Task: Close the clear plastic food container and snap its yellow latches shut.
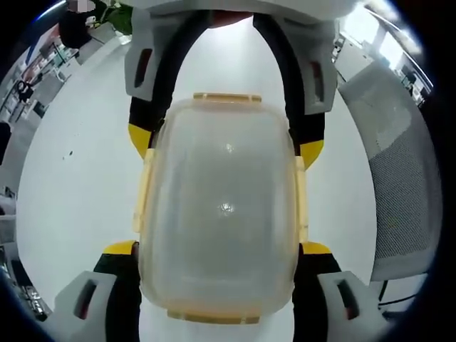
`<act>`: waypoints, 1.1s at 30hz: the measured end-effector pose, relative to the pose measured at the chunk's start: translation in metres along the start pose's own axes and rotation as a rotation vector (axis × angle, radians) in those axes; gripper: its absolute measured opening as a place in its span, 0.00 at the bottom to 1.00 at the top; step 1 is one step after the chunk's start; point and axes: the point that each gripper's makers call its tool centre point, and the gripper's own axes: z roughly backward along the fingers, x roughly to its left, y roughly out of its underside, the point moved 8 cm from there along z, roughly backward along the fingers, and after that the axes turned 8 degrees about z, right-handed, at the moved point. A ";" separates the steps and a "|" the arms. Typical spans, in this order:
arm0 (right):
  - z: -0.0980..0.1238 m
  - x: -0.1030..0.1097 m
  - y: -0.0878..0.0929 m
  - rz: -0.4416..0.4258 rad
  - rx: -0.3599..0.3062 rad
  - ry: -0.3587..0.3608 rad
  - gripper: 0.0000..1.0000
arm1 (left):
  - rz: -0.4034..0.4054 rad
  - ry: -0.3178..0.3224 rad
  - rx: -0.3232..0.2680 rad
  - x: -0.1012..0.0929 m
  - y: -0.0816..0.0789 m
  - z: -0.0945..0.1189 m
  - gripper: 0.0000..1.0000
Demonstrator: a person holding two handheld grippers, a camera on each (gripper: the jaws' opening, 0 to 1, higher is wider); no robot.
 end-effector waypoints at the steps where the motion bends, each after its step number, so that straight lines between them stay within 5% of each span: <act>1: 0.000 -0.001 0.000 0.000 -0.001 0.001 0.90 | 0.000 -0.001 0.000 0.001 0.000 0.000 0.90; 30: 0.004 -0.008 0.002 -0.011 -0.018 -0.008 0.90 | -0.014 0.002 0.024 0.009 -0.005 0.001 0.90; 33: 0.004 -0.006 0.003 -0.005 -0.024 -0.012 0.93 | 0.036 0.008 0.037 0.006 -0.006 -0.001 0.98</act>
